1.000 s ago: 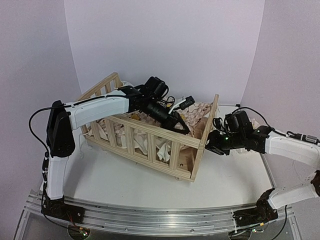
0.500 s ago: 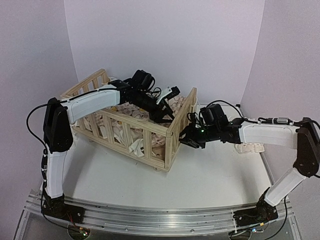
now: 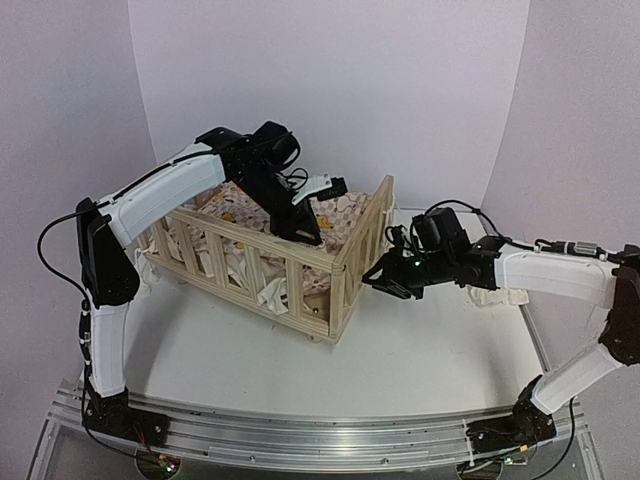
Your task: Set up the pet bed
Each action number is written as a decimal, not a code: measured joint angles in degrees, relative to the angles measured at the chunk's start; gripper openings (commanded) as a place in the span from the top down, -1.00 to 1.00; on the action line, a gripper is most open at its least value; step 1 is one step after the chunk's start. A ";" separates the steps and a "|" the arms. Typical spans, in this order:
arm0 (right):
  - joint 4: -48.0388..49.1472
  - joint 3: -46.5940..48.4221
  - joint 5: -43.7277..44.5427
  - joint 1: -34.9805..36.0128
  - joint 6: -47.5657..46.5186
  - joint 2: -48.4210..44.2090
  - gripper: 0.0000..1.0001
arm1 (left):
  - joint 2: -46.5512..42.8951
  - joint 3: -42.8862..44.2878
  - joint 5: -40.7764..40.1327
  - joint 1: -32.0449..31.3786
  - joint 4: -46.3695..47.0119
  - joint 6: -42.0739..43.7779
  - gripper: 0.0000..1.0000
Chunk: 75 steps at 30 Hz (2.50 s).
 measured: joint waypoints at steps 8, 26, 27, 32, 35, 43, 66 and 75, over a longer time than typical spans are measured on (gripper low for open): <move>-2.88 0.02 0.87 0.00 -1.10 0.00 0.32 | 0.97 -1.19 0.21 -0.35 -5.72 2.24 0.04; -4.35 0.02 1.76 0.00 -1.83 0.00 0.31 | 4.90 -12.22 -5.63 -4.20 -4.21 4.39 0.83; -4.35 0.02 1.76 0.00 -1.84 0.00 0.31 | 5.04 -12.24 -5.99 -4.30 -3.89 4.57 0.95; -4.42 0.02 1.94 0.00 -2.17 -0.01 0.31 | 5.13 -11.15 -5.81 -4.72 -3.28 3.51 1.00; -4.69 0.02 2.19 0.00 -2.46 -0.33 0.31 | 5.14 -8.38 -2.91 -4.67 -3.09 1.79 1.00; -5.30 -0.64 1.69 0.00 -4.21 -5.04 0.32 | 4.72 -4.51 10.62 -1.35 -1.49 -4.20 1.00; 9.11 -13.70 -3.67 5.79 -15.03 -15.19 0.49 | -5.33 -23.03 16.45 -1.23 19.04 -14.01 0.12; 16.31 -18.27 1.09 8.92 -16.94 -18.01 0.57 | -6.27 -14.06 10.03 -0.43 21.42 -11.79 -0.40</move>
